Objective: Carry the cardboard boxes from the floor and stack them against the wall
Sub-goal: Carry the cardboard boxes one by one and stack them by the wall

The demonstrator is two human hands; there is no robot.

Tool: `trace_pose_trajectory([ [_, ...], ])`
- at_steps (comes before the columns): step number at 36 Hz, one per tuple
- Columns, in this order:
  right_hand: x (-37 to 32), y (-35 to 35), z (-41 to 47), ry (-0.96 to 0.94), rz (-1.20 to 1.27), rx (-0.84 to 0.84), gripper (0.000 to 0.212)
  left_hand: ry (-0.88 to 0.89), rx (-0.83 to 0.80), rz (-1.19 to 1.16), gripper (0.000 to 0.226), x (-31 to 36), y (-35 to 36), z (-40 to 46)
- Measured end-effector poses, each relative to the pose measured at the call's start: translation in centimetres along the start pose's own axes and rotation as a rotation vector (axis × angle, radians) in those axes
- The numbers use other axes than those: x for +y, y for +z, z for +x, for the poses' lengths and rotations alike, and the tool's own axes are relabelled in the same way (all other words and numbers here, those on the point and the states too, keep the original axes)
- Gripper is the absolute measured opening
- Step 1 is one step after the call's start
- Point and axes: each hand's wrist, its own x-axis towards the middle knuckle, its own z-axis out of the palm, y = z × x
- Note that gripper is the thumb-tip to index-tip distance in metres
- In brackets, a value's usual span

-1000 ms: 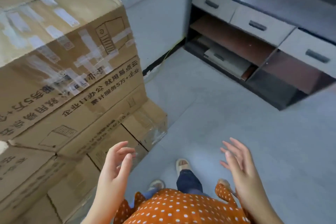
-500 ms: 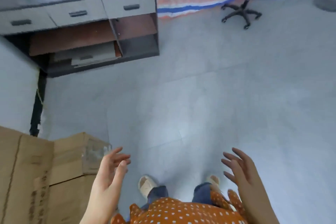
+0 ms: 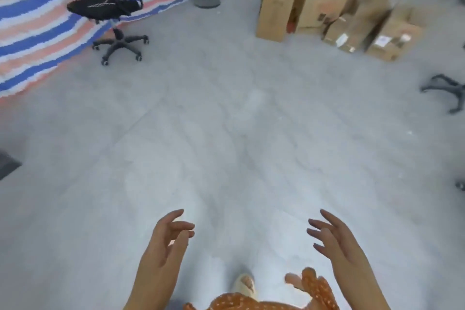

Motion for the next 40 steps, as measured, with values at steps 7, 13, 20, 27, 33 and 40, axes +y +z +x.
trace_pose_trajectory([
  [7, 1.9, -6.1, 3.7, 0.068, 0.101, 0.235, 0.099, 0.019, -0.215, 0.058, 0.031, 3.4, 9.4, 6.5],
  [13, 2.3, -9.4, 10.6, 0.158, 0.102, 0.272, 0.032, -0.006, -0.291, 0.103, 0.033, 5.5, 16.1, 13.2],
  [20, -1.1, -13.9, 25.0, 0.092, 0.151, 0.373, 0.025, 0.035, -0.330, 0.131, 0.021, 9.5, 25.5, 26.0],
  [27, -7.0, -19.1, 38.5, 0.070, 0.115, 0.401, 0.030, 0.090, -0.383, 0.125, 0.028, 17.1, 35.1, 38.1],
  [33, -8.9, -24.0, 46.5, 0.104, 0.185, 0.476, 0.027, 0.076, -0.480, 0.200, 0.029, 20.7, 43.3, 45.1],
  [40, -8.4, -33.2, 57.8, 0.090, 0.152, 0.473, 0.095, 0.041, -0.452, 0.221, 0.029, 23.9, 55.6, 52.4],
])
